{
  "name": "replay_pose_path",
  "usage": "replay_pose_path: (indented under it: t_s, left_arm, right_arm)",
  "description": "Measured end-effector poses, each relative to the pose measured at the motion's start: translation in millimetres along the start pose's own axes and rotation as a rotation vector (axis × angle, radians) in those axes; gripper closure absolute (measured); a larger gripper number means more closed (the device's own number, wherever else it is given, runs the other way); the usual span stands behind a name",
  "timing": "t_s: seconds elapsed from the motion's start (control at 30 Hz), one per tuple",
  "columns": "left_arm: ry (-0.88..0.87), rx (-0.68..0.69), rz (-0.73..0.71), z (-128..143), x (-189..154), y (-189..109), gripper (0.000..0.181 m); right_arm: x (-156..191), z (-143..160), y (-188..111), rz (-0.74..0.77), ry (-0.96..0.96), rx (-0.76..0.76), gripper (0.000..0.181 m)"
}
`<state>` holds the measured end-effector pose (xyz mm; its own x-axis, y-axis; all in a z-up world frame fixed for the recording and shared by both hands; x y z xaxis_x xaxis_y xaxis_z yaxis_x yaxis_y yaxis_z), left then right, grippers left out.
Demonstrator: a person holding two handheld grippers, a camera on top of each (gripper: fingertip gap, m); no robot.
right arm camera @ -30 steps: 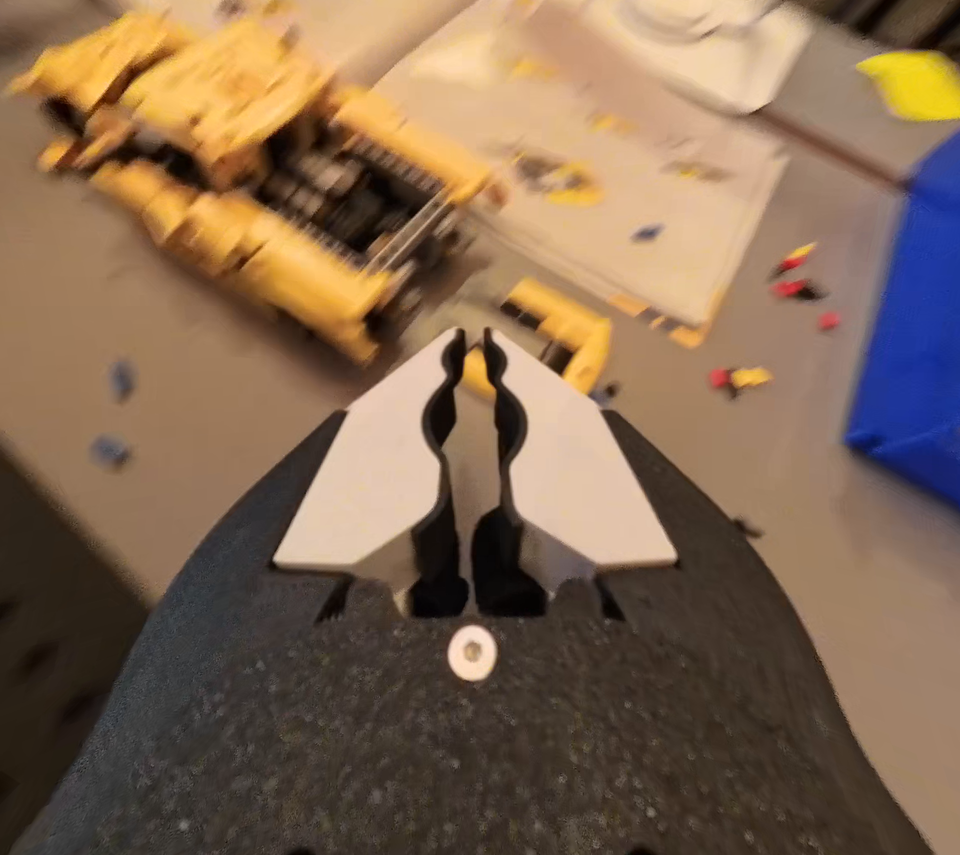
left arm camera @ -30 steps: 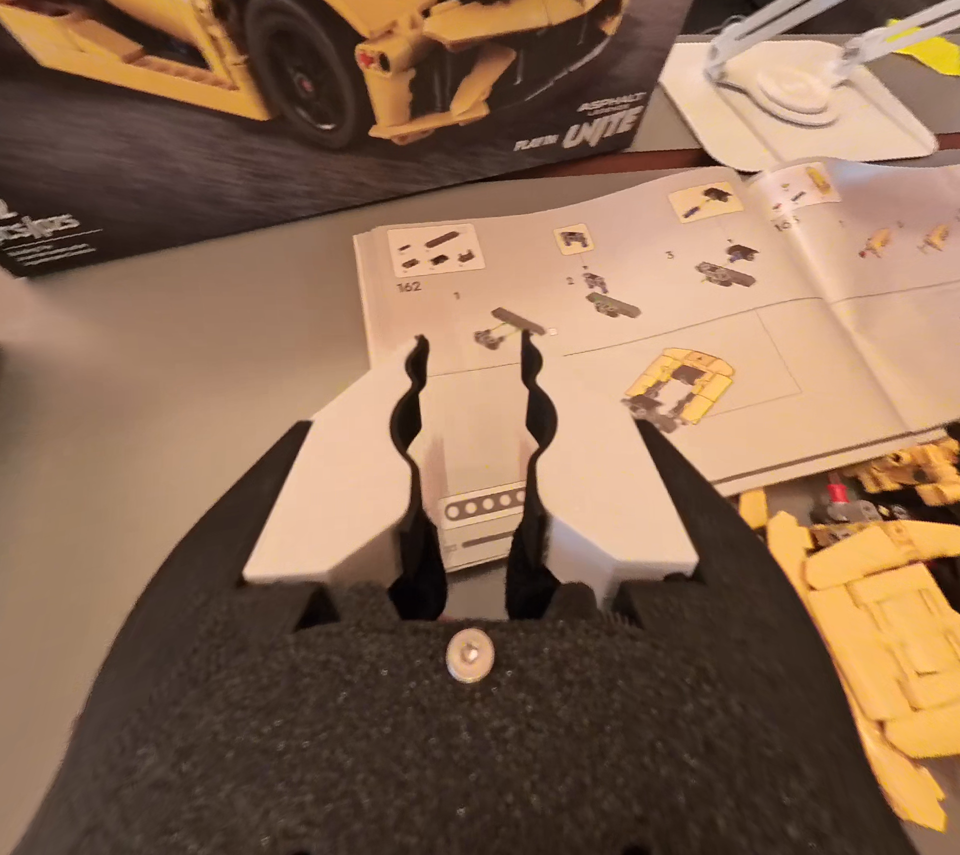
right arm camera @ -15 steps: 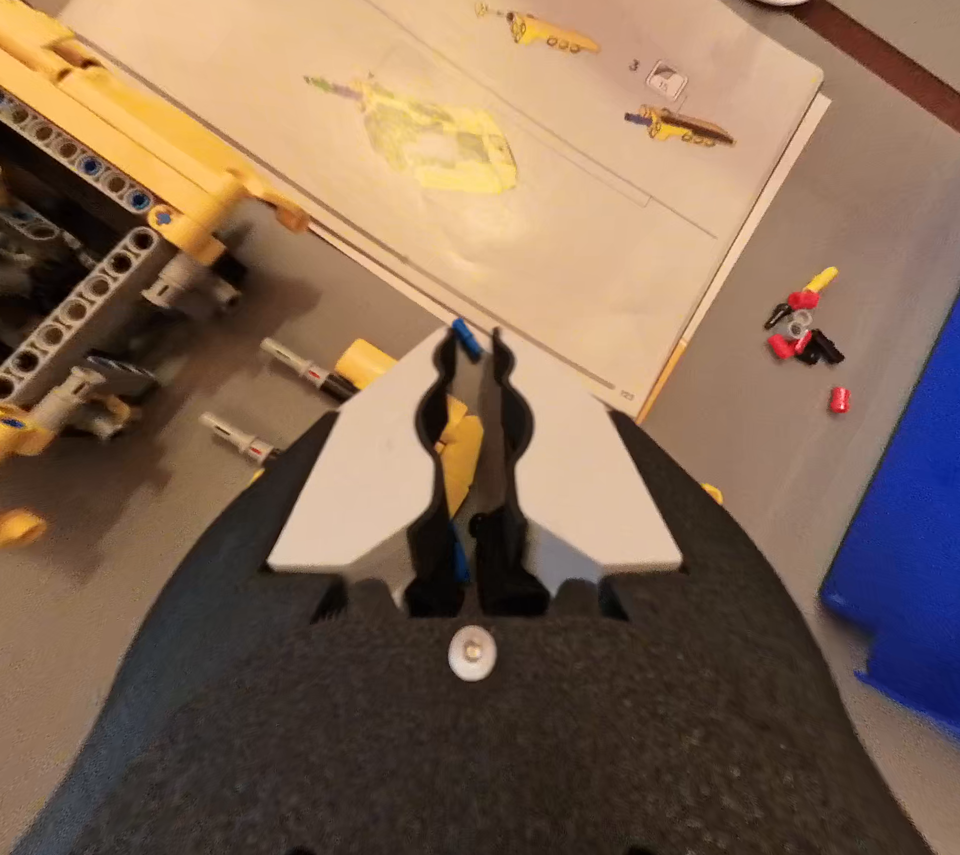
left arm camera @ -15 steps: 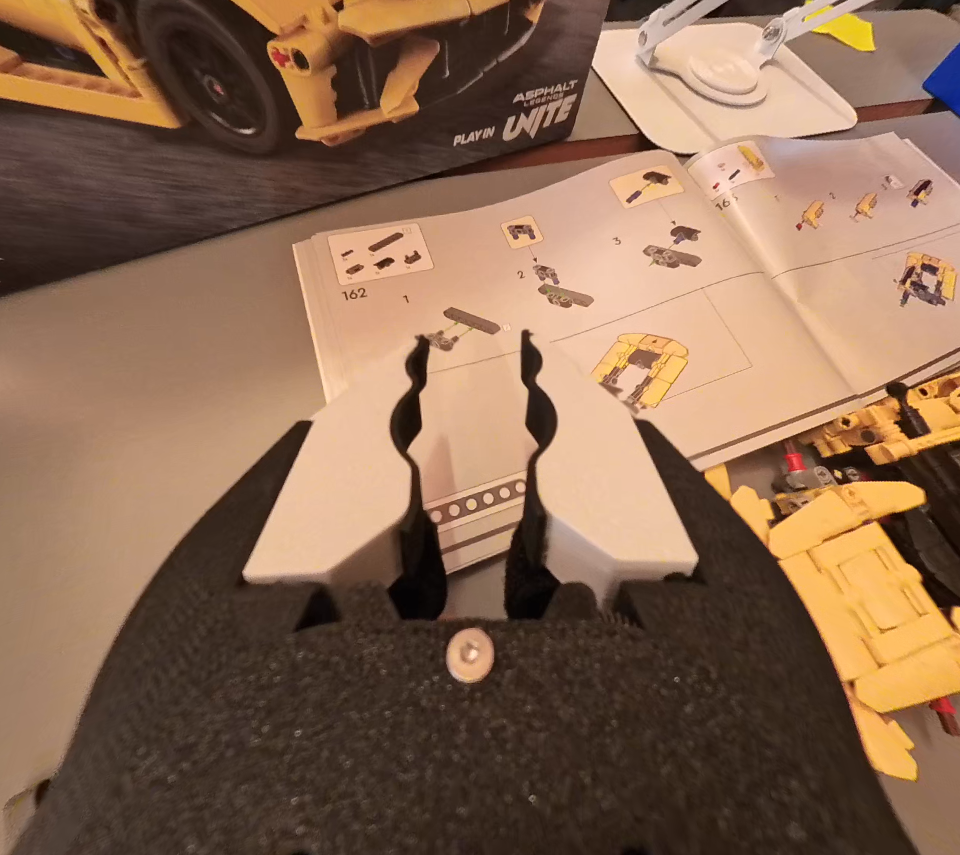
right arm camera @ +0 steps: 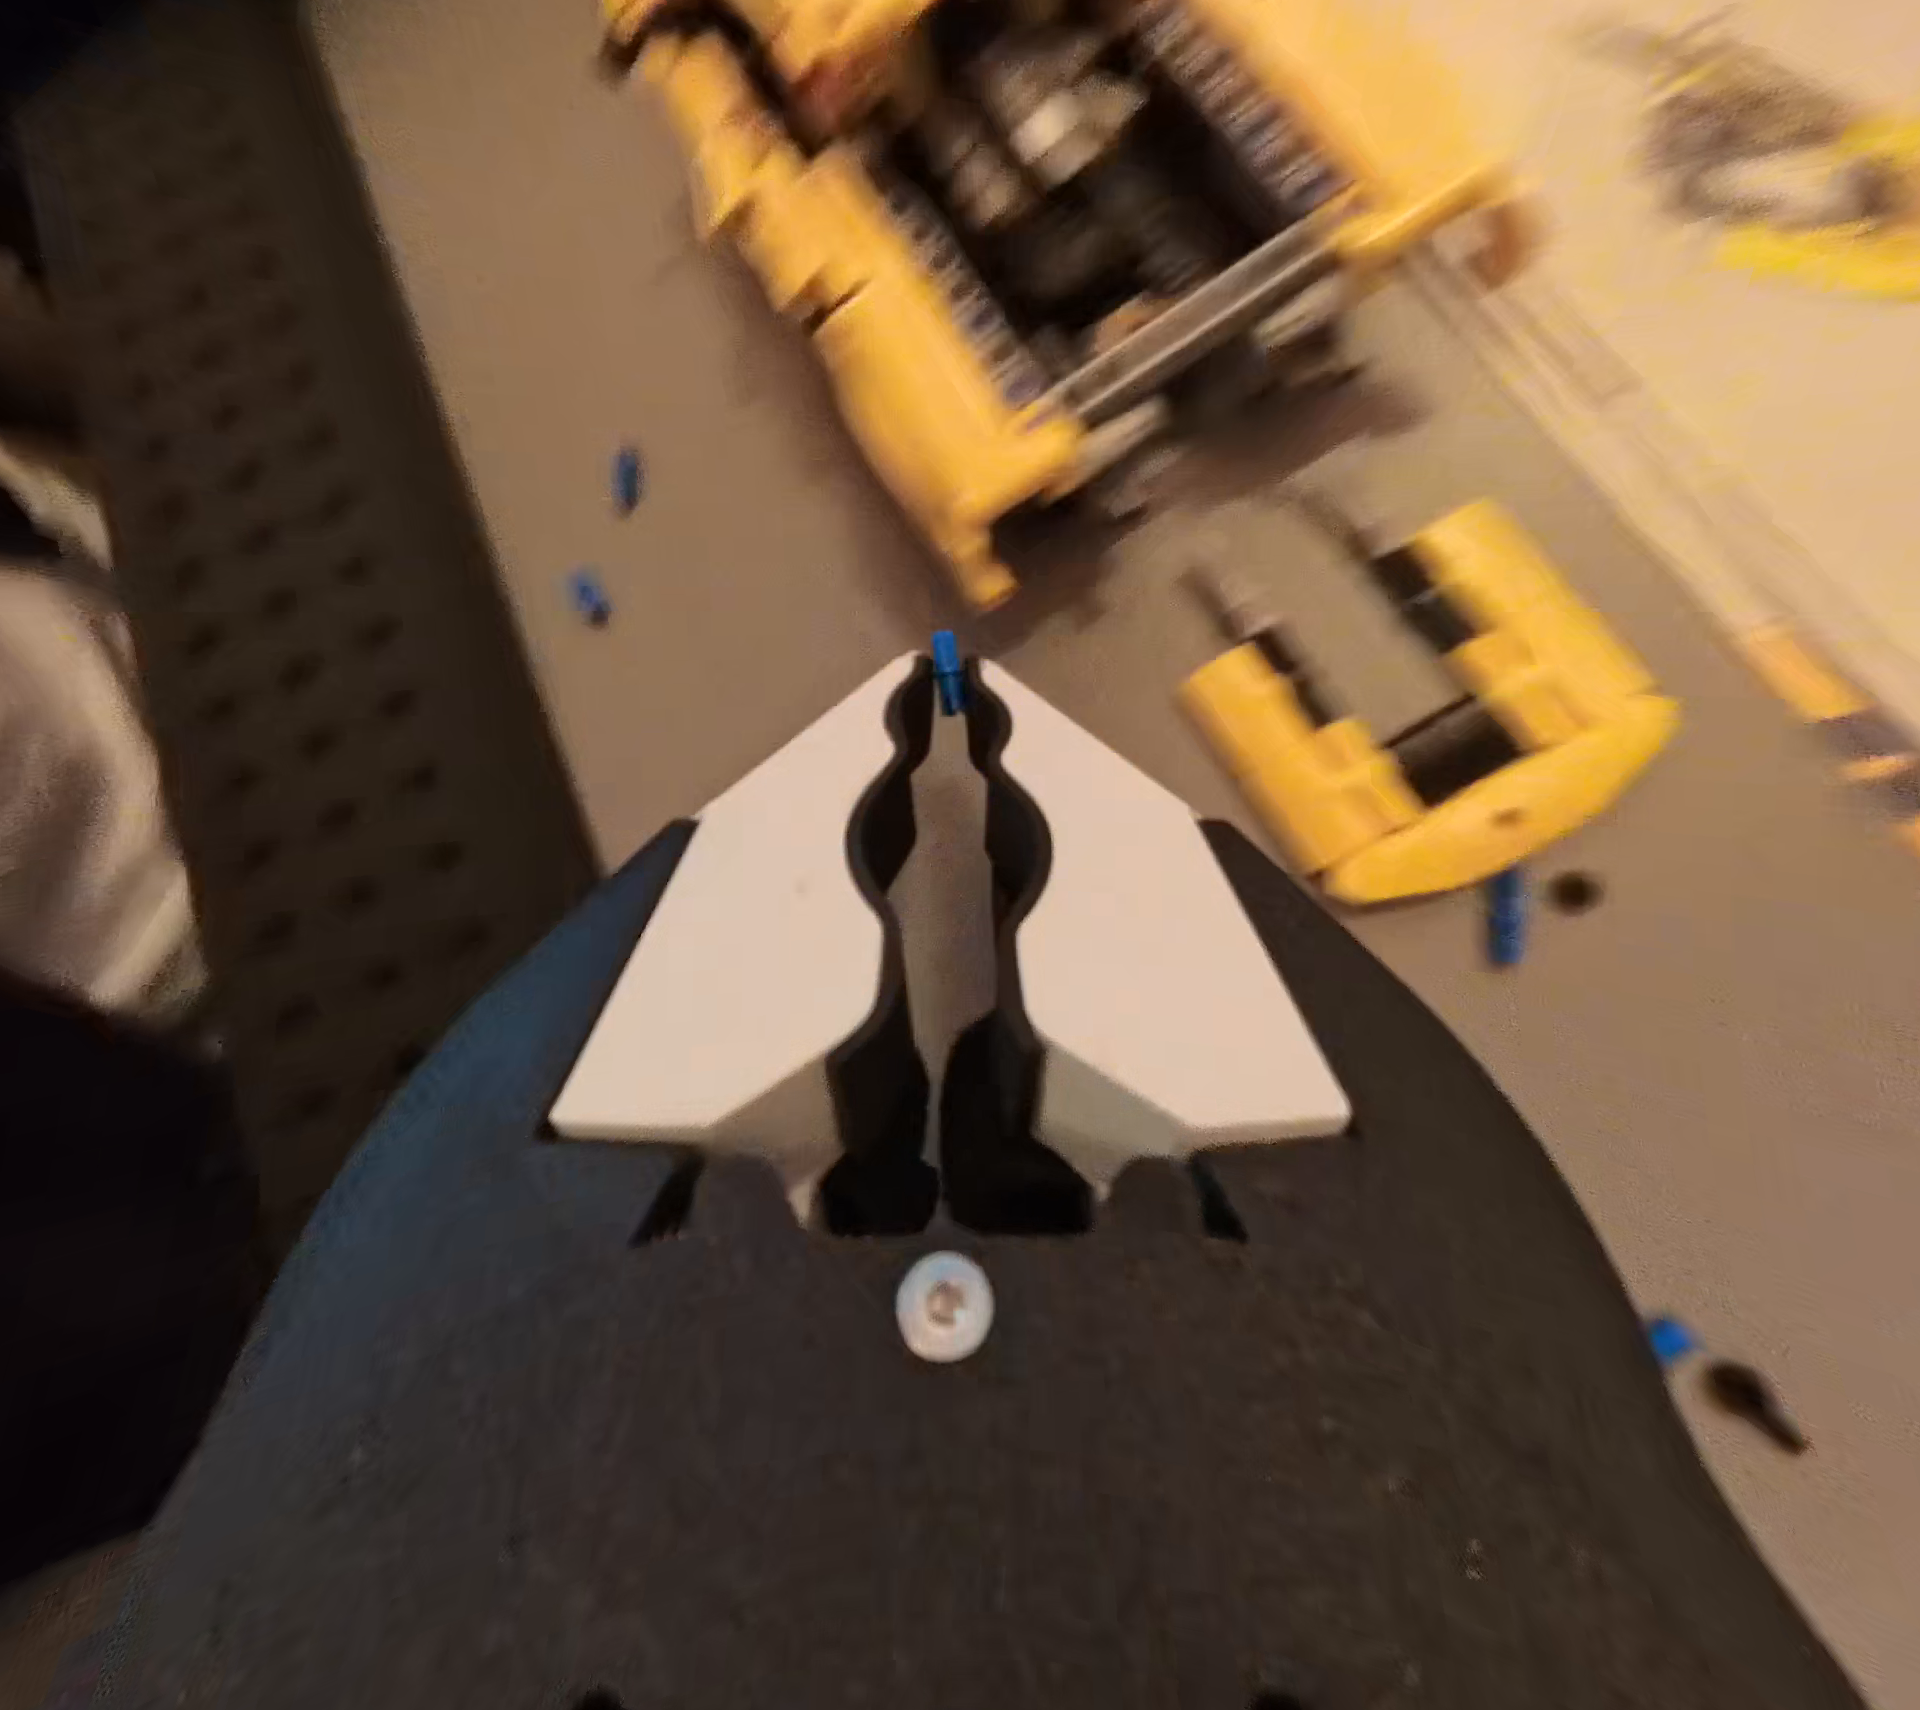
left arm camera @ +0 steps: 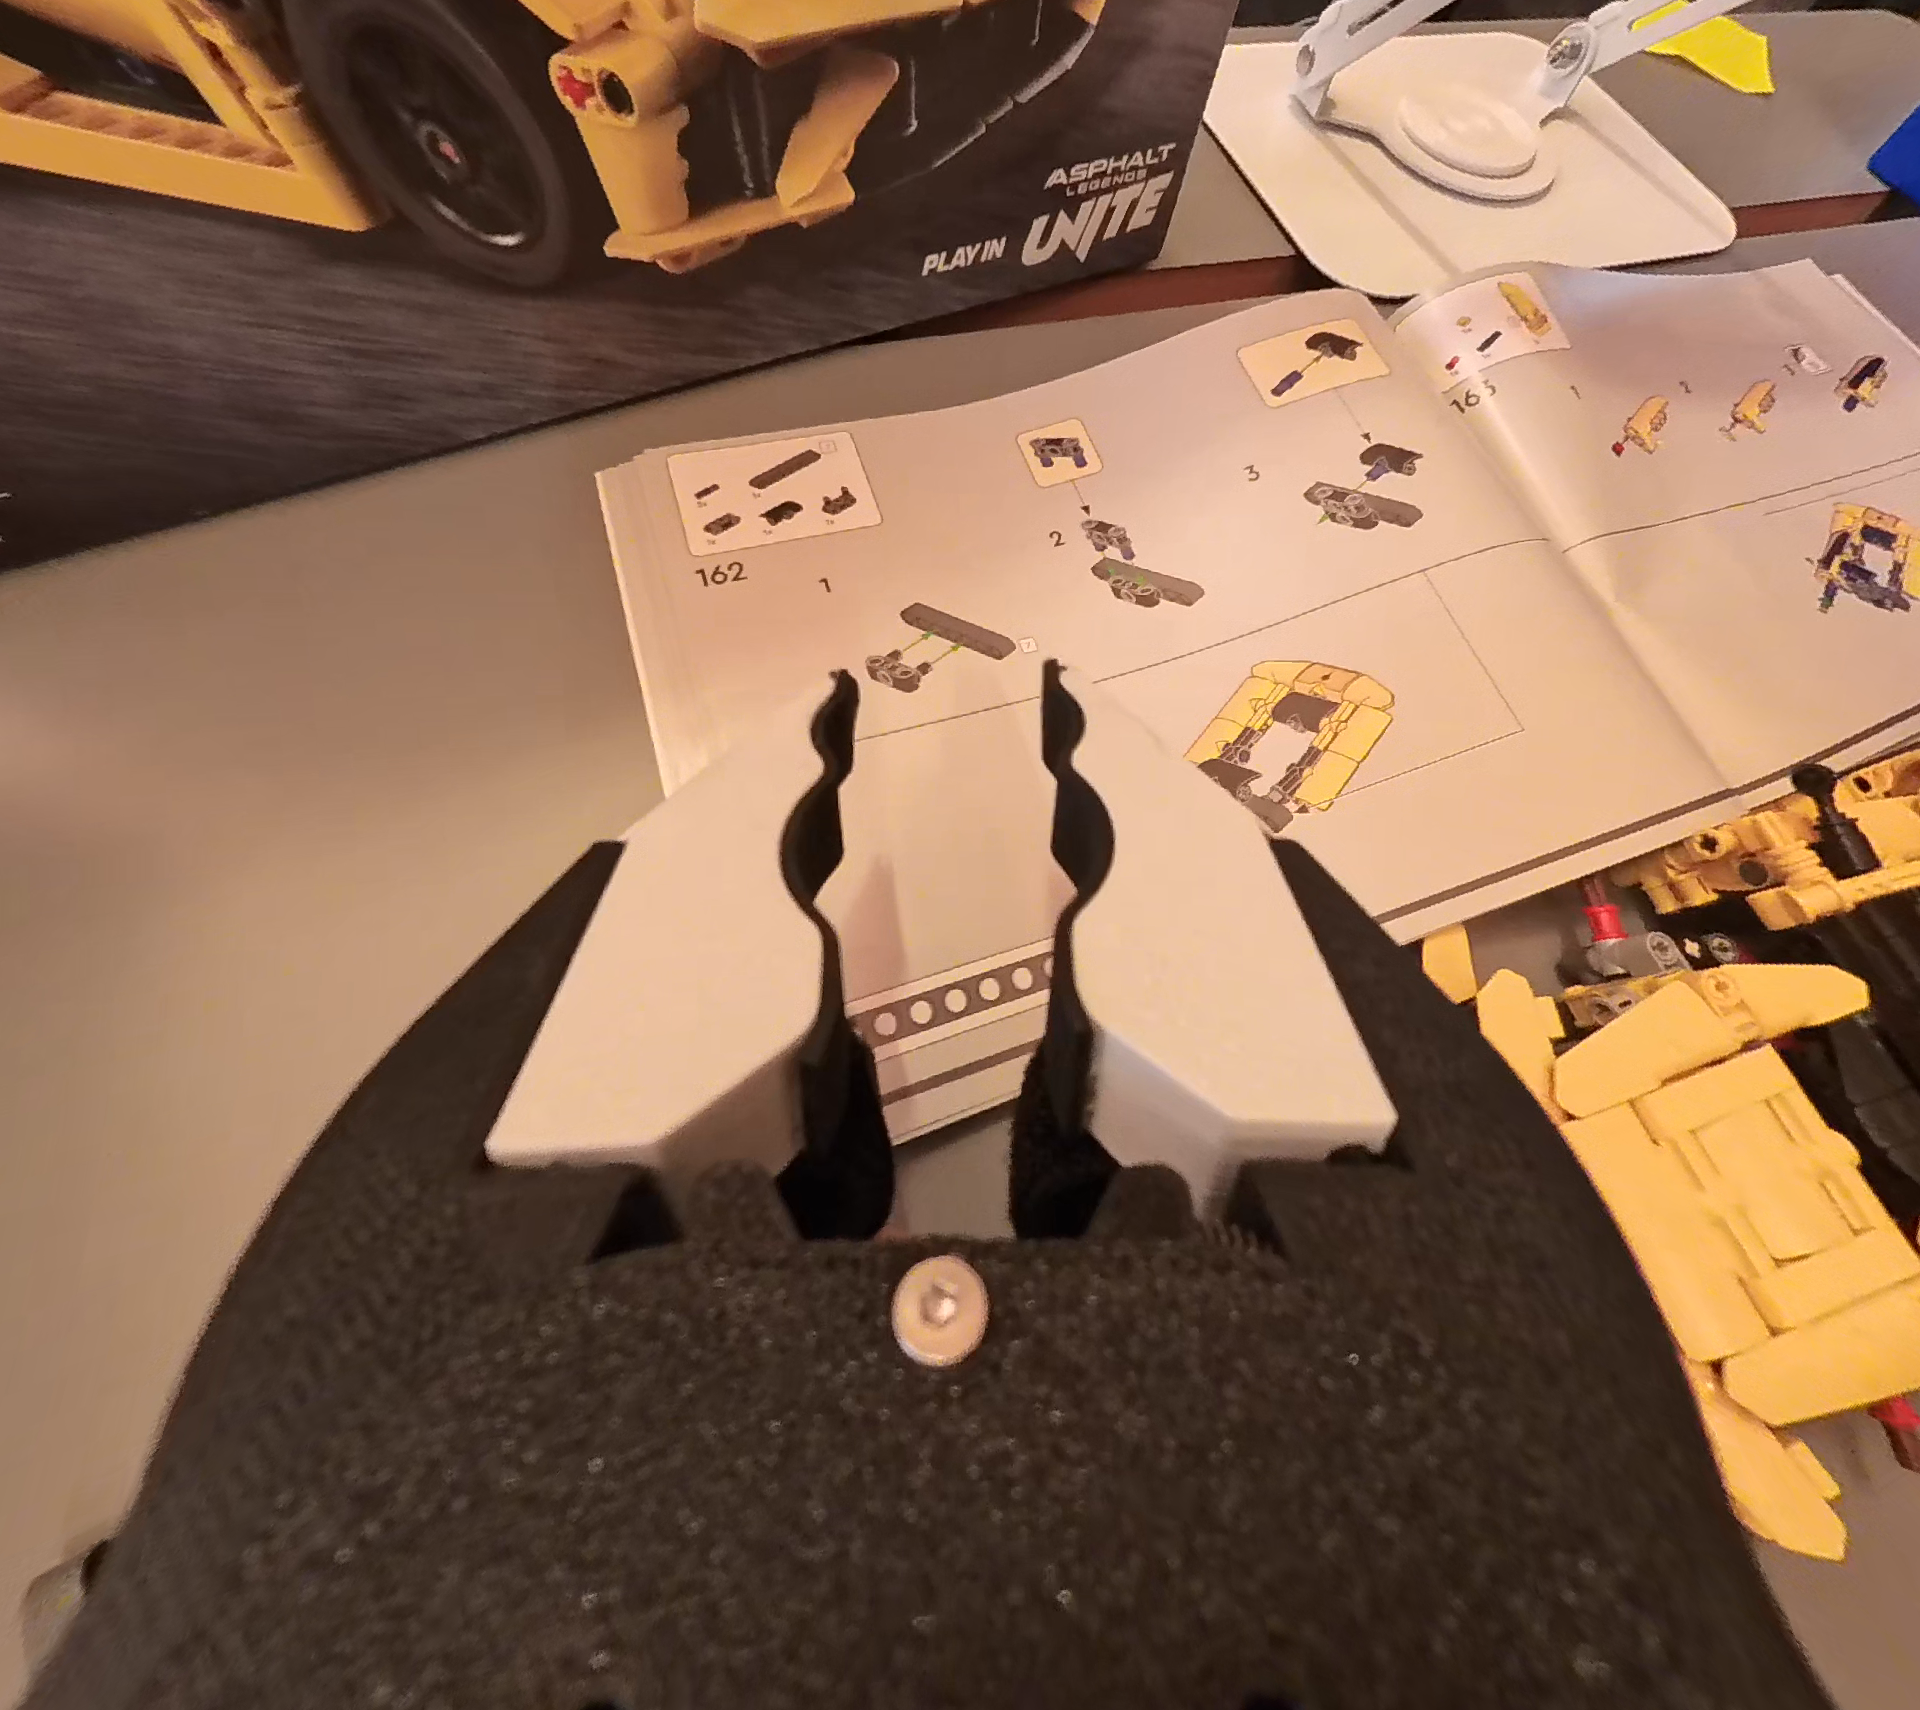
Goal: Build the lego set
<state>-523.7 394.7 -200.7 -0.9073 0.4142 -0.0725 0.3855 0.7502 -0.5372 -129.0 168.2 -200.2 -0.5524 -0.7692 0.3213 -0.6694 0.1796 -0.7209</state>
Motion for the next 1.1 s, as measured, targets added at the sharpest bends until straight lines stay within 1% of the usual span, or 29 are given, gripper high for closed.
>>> replay_pose_path:
  t_s: [0.07,0.13,0.17,0.2,0.27,0.33,0.4,0.47,0.5,0.53,0.57,0.63,0.7,0.73,0.8,0.87,0.9,0.97,1.03,1.07,1.1]
  left_arm:
    - [0.002,0.005,0.004,0,-1,0,0.146]
    - [0.007,0.011,0.011,1,-3,1,0.146]
    - [0.010,0.013,0.016,1,-4,1,0.146]
    - [0.013,0.014,0.023,1,-5,2,0.146]
    - [0.023,0.012,0.039,0,-6,2,0.146]
    - [0.024,0.000,0.059,-7,-3,-8,0.146]
    - [0.003,-0.053,0.132,-19,2,-36,0.146]
    - [-0.022,-0.096,0.212,-25,14,-81,0.146]
    - [-0.014,-0.107,0.206,-24,25,-106,0.146]
    - [0.005,-0.108,0.167,-19,38,-131,0.146]
    - [0.029,-0.095,0.109,-12,51,-156,0.146]
    - [0.088,-0.025,-0.025,12,74,-197,0.146]
    - [0.136,0.113,-0.154,46,90,-224,0.146]
    - [0.137,0.187,-0.199,65,95,-231,0.146]
    - [0.126,0.303,-0.183,97,95,-237,0.146]
    - [0.063,0.314,-0.140,116,94,-235,0.147]
    - [0.010,0.310,-0.110,119,94,-230,0.147]
    - [-0.088,0.297,-0.081,115,92,-209,0.147]
    - [-0.153,0.297,-0.191,103,98,-181,0.147]
    - [-0.168,0.299,-0.218,95,99,-166,0.147]
    - [-0.175,0.298,-0.217,88,98,-153,0.147]
  right_arm:
    - [24,17,15,0.011,-0.052,0.073,0.176]
    - [37,29,30,0.087,-0.113,0.078,0.176]
    - [39,32,35,0.140,-0.147,0.081,0.175]
    - [41,30,36,0.182,-0.167,0.041,0.175]
    - [41,28,41,0.202,-0.162,0.030,0.175]
    - [41,28,42,0.201,-0.147,0.020,0.175]
    - [41,30,42,0.189,-0.136,-0.011,0.171]
    - [42,29,39,0.186,-0.114,-0.043,0.151]
    - [44,28,36,0.176,-0.116,-0.079,0.150]
    - [44,26,33,0.171,-0.120,-0.125,0.150]
    - [44,24,30,0.180,-0.122,-0.176,0.150]
    - [39,20,27,0.210,-0.108,-0.283,0.150]
    - [34,17,29,0.212,-0.074,-0.361,0.154]
    - [34,15,31,0.206,-0.061,-0.395,0.154]
    - [36,12,32,0.208,-0.086,-0.439,0.152]
    - [37,11,29,0.252,-0.112,-0.450,0.154]
    - [37,12,29,0.254,-0.115,-0.457,0.155]
    - [35,12,30,0.244,-0.100,-0.457,0.155]
    - [35,12,31,0.234,-0.095,-0.447,0.155]
    - [35,13,32,0.233,-0.094,-0.442,0.155]
    - [35,14,33,0.235,-0.095,-0.435,0.155]
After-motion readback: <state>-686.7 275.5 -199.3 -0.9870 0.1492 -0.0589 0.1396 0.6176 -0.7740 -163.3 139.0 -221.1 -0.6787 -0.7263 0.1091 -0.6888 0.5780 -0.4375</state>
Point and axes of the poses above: each gripper's, where its closed fingertips meet, y out along the fingers, z out of its underside, x = y × z across the jaws, the point moved 9 cm from there along -y, back along the fingers, and after that the axes turned 6 degrees about -z, right-handed, at the moved point
